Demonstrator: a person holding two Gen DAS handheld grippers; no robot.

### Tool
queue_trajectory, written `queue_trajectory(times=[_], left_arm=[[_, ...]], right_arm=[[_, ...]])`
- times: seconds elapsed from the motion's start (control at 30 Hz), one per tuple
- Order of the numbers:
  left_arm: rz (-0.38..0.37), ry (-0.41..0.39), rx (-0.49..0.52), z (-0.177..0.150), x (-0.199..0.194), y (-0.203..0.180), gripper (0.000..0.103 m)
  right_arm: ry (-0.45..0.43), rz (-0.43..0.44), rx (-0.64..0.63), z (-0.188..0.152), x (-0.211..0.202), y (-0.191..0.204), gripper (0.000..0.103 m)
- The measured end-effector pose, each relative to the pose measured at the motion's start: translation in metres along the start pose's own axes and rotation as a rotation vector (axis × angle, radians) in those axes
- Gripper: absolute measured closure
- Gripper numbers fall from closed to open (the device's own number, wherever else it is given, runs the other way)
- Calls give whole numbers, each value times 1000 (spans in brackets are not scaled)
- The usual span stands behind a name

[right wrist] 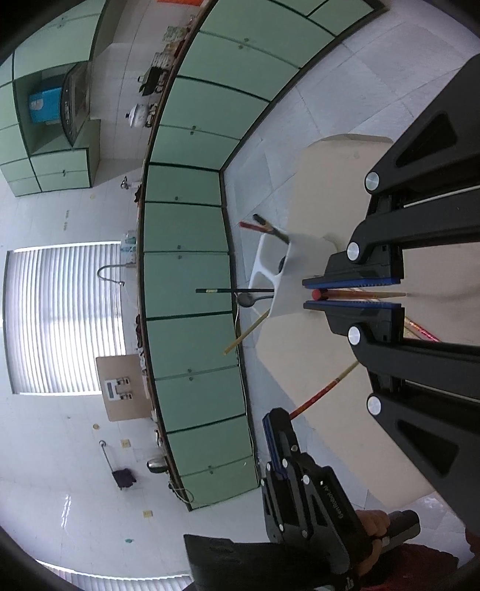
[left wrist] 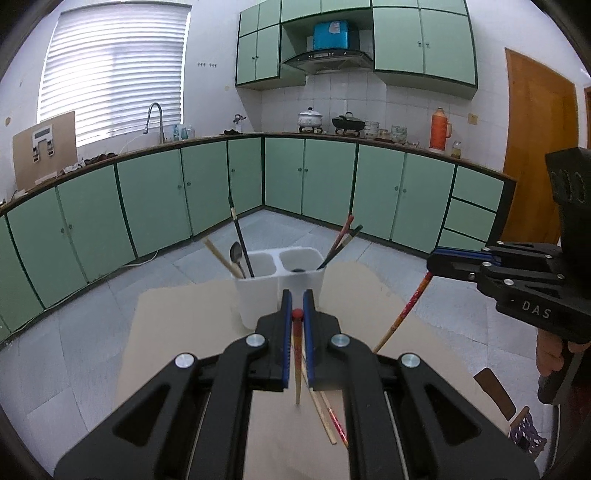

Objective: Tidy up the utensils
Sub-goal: 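Lift both red chopsticks and carry them over the white holder, then lower the chopsticks into the holder and open both tools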

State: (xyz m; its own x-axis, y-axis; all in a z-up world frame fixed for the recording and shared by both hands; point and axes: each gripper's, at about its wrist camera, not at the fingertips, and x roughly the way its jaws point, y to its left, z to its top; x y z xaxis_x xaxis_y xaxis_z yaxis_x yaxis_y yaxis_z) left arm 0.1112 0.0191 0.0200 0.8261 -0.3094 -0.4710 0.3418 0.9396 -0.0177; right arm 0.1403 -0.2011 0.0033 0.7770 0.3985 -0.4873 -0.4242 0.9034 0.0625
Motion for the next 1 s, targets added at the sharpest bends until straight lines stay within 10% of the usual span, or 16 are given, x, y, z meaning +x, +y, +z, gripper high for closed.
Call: queue_trajectory(times=[0.6, 1.0], left_arm=[[38, -252, 23, 119, -1, 6, 98], [102, -288, 17, 145, 81, 13, 98]], right_arm=[[-217, -23, -5, 115, -11, -24, 97], [-140, -97, -20, 121, 71, -48, 97]])
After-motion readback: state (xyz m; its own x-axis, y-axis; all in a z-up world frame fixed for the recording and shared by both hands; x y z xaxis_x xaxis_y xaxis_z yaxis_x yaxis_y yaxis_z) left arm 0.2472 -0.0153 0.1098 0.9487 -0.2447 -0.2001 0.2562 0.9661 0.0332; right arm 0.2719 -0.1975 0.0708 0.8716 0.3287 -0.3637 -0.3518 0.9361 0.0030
